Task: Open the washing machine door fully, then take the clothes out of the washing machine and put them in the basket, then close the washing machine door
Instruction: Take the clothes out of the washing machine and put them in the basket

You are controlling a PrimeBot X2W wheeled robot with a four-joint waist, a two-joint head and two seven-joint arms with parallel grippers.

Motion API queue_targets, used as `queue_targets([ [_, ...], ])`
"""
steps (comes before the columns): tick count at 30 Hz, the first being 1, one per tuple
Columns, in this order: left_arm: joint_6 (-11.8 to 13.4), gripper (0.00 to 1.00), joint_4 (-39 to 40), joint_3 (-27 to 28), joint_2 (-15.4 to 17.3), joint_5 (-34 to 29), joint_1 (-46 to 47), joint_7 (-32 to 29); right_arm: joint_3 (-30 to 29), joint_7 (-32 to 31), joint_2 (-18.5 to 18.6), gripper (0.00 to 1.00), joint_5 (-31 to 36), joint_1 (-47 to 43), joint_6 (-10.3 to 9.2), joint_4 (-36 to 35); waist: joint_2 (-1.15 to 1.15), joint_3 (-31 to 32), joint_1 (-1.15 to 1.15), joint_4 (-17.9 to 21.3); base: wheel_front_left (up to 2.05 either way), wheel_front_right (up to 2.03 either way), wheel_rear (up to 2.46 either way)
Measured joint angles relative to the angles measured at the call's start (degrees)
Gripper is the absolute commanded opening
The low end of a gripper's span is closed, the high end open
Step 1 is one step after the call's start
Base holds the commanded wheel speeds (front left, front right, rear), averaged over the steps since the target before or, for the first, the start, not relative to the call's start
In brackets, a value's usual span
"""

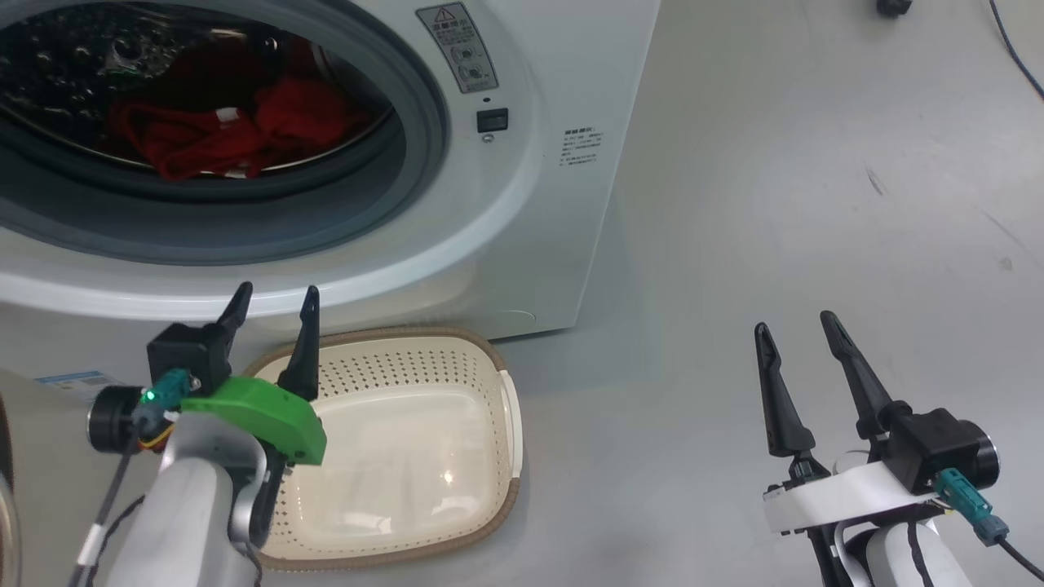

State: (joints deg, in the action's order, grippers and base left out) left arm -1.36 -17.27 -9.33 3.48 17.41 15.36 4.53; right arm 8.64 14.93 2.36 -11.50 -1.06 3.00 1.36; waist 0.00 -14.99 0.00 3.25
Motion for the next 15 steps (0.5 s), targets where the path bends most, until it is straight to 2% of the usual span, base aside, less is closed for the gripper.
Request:
queue_targets([
  [15,-3.07,1.0,-4.31,3.76,6.95,3.59,22.64,-13.86,0.58,0.0,0.02,1.0,-3.78,6.81,-0.84,-3.25,0.0,-11.87,0.0,6.35,0.0,0.0,0.0],
])
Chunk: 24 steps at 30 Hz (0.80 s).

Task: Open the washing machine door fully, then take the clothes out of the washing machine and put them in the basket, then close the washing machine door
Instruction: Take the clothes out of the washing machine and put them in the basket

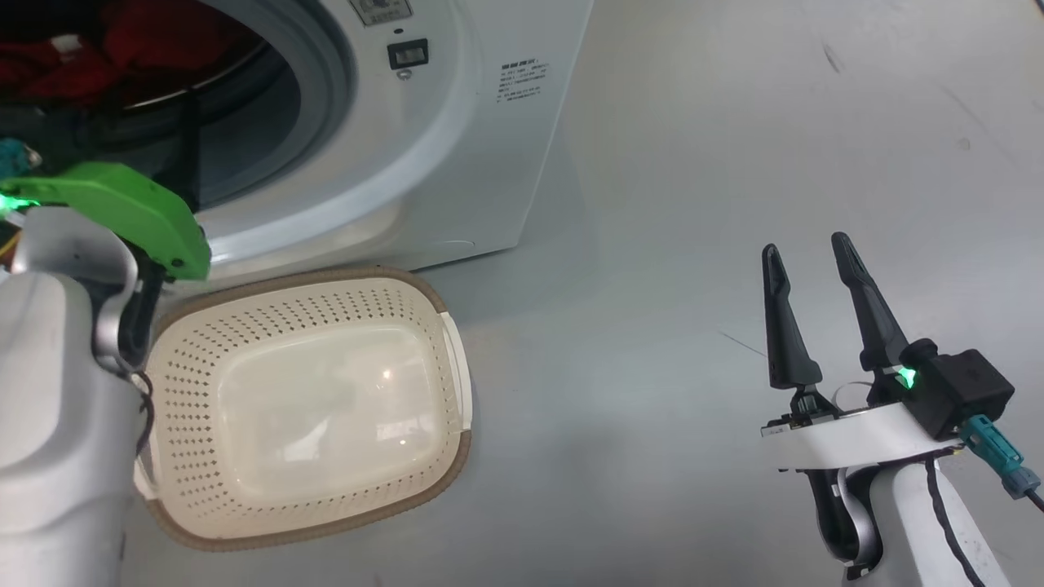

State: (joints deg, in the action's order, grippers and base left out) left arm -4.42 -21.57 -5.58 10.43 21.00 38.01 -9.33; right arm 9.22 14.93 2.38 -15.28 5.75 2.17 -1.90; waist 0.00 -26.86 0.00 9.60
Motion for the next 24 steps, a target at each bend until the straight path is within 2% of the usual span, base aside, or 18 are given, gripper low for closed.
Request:
queue_targets([
  [8,-0.49,1.0,-2.59,2.02,3.67,1.45,8.47,-4.89,1.49,0.0,0.0,1.0,-2.55,2.77,-0.58,-0.21,0.0,-4.67,0.0,2.64,0.0,0.0,0.0],
  [12,-0.51,1.0,-4.33,2.81,4.39,2.22,12.23,-7.64,1.81,0.0,0.02,1.0,-3.24,3.46,-0.89,-0.32,0.0,-6.55,0.0,3.94,0.0,0.0,0.0],
  [24,-0.79,1.0,-9.53,3.64,8.91,2.46,19.7,-14.12,3.42,0.0,0.0,1.0,-5.05,5.8,-1.32,-0.1,0.0,-10.58,0.0,7.42,0.0,0.0,0.0],
])
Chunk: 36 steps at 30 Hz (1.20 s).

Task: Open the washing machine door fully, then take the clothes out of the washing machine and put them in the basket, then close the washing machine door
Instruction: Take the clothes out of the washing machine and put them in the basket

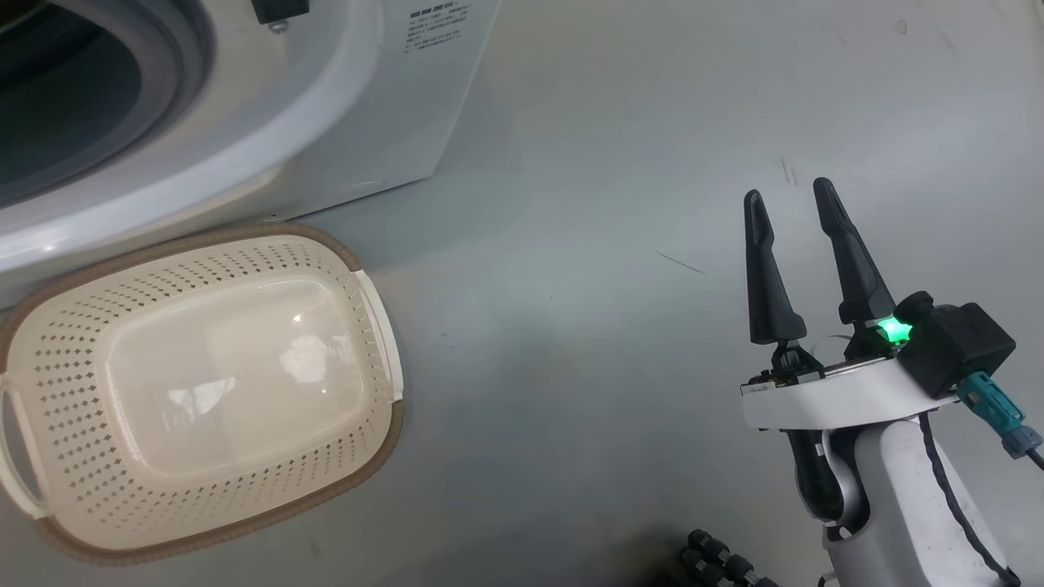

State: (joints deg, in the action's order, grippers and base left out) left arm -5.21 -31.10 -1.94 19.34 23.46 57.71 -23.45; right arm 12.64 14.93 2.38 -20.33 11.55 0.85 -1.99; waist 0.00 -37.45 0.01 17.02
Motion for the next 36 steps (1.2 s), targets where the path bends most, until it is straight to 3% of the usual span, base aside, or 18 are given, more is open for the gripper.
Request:
queue_targets([
  [10,0.74,1.0,-4.53,0.67,0.96,0.05,2.2,-3.39,0.48,0.0,-0.03,1.0,-0.81,0.97,-0.51,0.36,0.0,-1.73,0.0,1.3,0.0,0.0,0.0],
  [11,0.96,0.66,-4.9,0.7,1.1,0.01,2.21,-3.44,0.48,0.0,-0.03,1.0,-0.84,0.97,-0.51,0.48,0.0,-1.77,0.0,1.39,0.0,0.0,0.0],
  [14,0.97,0.0,-5.71,1.11,1.4,-0.03,2.55,-3.71,0.56,0.0,-0.03,1.0,-0.86,0.97,-0.53,0.57,0.0,-1.85,0.0,1.62,0.0,0.0,0.0],
  [23,0.96,0.0,-7.34,1.15,1.53,-0.08,3.34,-2.83,0.19,0.0,-0.03,1.0,-1.26,1.27,-1.0,0.68,0.0,-1.88,0.0,1.77,0.0,0.0,0.0],
  [36,-0.13,0.0,-6.08,1.57,1.34,0.07,2.3,6.56,-1.93,0.0,-0.07,1.0,-0.63,1.42,-1.04,0.73,0.0,-0.82,0.0,-0.57,0.0,0.0,0.0],
])
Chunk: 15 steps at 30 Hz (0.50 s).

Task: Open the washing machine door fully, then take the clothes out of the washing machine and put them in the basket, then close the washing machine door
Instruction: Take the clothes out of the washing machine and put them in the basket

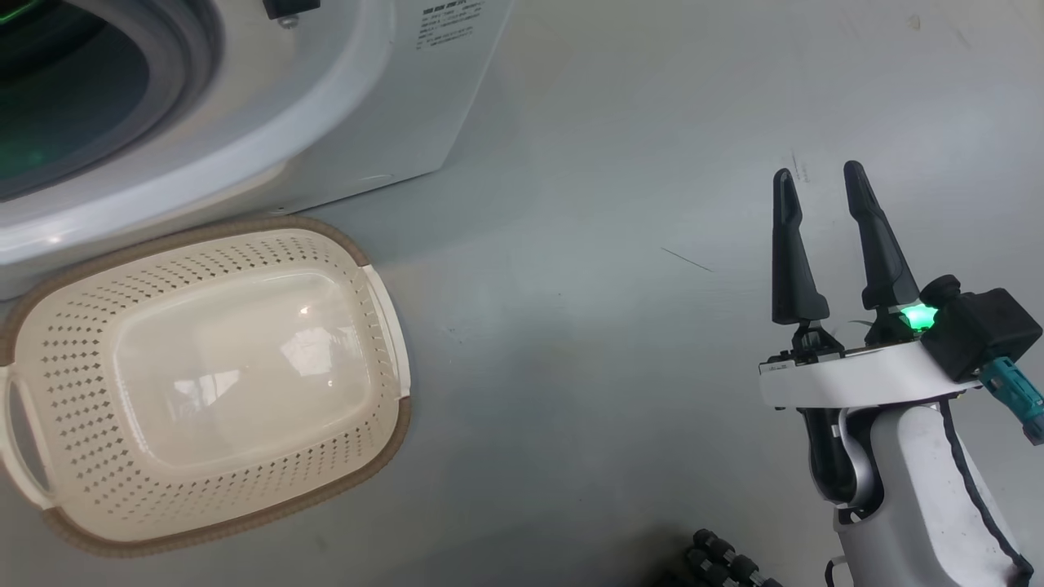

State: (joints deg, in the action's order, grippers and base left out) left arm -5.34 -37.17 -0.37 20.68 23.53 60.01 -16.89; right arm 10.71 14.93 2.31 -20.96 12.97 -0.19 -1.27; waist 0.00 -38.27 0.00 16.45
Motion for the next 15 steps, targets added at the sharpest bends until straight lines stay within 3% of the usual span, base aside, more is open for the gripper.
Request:
queue_targets([
  [5,-0.49,0.0,2.79,0.1,-0.68,0.01,-2.64,6.08,-0.65,0.0,0.01,1.0,0.52,0.0,-0.01,0.16,0.0,0.88,0.0,-1.1,0.0,0.0,0.0],
  [15,-0.55,0.0,8.05,-0.19,-5.11,0.01,-9.28,17.67,-2.11,0.0,0.03,1.0,3.02,-0.13,0.11,1.14,0.0,3.44,0.0,-3.86,0.0,0.0,0.0],
])
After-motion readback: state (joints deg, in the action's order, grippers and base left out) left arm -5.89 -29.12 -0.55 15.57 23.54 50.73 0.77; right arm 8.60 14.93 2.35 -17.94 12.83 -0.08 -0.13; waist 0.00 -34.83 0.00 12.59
